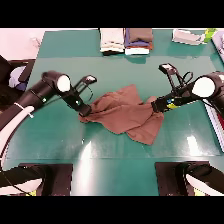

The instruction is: Fold the shirts.

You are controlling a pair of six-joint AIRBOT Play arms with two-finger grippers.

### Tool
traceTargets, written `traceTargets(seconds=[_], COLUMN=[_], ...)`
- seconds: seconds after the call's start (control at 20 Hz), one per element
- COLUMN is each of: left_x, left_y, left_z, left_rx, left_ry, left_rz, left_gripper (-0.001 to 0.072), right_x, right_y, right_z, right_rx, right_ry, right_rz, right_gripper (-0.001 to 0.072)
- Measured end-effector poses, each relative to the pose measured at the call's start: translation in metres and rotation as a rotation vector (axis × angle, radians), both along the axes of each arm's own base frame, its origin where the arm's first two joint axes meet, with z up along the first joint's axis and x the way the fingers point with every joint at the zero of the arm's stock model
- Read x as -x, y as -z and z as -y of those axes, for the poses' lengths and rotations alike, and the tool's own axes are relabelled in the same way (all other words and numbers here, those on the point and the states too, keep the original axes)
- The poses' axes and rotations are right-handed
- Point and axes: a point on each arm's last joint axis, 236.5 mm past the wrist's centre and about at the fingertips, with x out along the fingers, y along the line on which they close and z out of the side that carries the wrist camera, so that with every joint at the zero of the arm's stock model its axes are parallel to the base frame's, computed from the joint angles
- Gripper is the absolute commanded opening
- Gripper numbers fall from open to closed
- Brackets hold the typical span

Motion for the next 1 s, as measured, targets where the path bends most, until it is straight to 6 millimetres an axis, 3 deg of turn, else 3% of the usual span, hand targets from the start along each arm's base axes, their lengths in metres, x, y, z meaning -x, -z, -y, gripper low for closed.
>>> traceTargets(seconds=[0.2,0.35,0.55,0.7,0.9,0.95,1.0], left_x=[-0.038,-0.058,-0.061,-0.047,-0.037,-0.035,-0.034], left_y=[-0.065,-0.078,-0.04,-0.003,0.029,0.035,0.038], left_z=[-0.013,-0.031,-0.044,-0.038,-0.028,-0.027,-0.026], left_rx=[0.097,0.119,0.125,0.15,0.186,0.188,0.19], left_ry=[-0.089,-0.157,-0.222,-0.244,-0.272,-0.276,-0.281], left_rz=[0.131,0.158,0.031,-0.111,-0.231,-0.248,-0.26], left_gripper=[0.0538,0.0538,0.0539,0.0539,0.0535,0.0475,0.0191], right_x=[0.001,-0.002,-0.004,-0.004,-0.005,-0.005,-0.005], right_y=[0.002,0.002,0.001,0.001,0.001,0.001,0.001], right_z=[-0.001,-0.002,-0.004,-0.004,-0.004,-0.004,-0.004], right_rx=[-0.005,-0.014,-0.021,-0.023,-0.03,-0.031,-0.033], right_ry=[0.004,0.009,0.011,0.015,0.032,0.036,0.04], right_rz=[0.004,0.015,0.024,0.026,0.026,0.025,0.024], right_gripper=[0.0013,0.0013,0.0013,0.0013,0.0014,0.0013,0.0013])
